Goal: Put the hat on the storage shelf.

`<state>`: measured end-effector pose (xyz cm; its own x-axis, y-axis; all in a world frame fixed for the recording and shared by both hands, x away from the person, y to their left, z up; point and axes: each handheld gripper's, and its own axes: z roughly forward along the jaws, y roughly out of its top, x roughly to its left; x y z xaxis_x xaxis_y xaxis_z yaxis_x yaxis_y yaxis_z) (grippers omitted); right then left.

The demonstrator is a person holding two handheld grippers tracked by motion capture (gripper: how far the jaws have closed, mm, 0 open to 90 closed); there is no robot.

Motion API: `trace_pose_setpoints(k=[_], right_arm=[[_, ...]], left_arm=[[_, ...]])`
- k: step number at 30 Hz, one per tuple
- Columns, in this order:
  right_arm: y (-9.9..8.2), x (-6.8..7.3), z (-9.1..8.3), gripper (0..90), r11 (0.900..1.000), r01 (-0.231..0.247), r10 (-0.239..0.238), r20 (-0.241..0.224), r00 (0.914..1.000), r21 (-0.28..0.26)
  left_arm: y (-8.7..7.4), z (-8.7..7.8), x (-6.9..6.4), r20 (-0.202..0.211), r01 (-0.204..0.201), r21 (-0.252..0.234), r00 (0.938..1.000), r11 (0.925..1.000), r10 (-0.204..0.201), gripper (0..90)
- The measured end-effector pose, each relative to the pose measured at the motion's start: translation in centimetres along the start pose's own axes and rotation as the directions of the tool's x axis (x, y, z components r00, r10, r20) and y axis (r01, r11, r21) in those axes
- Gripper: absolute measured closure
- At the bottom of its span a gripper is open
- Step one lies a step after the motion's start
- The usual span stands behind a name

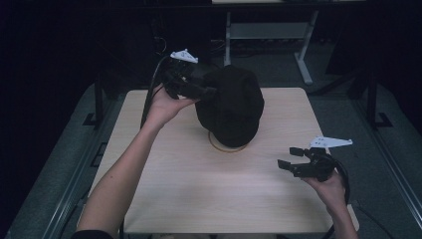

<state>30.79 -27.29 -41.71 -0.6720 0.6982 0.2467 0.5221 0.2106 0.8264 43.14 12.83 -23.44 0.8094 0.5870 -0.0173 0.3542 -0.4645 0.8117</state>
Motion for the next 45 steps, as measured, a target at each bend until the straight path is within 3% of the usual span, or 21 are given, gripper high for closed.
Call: trace_pose_setpoints(k=[8,15,23,45], right_arm=[[0.1,0.5,0.3,21.6,0.9997,0.022,-0.022,0.004,0.9998,0.008],[0.2,0.8,0.4,21.6,0.9997,0.024,-0.024,0.006,0.9997,0.002],[0.2,0.8,0.4,20.4,0.9998,0.021,-0.021,0.013,0.9997,0.000],[0.2,1.1,0.5,18.8,0.9996,0.029,-0.030,0.028,0.9992,0.005]], left_arm=[[-2.3,-1.5,0.0,-0.004,0.014,-0.012,0.9999,0.9998,-0.014,32.5],[-5.3,-2.2,-0.1,-0.004,0.036,-0.006,0.9993,0.9993,-0.036,31.0],[-6.9,-3.1,-0.1,-0.006,0.056,-0.029,0.9984,0.9980,-0.056,30.7],[-11.8,-4.5,-0.5,-0.022,0.079,-0.030,0.9966,0.9964,-0.079,29.0]])
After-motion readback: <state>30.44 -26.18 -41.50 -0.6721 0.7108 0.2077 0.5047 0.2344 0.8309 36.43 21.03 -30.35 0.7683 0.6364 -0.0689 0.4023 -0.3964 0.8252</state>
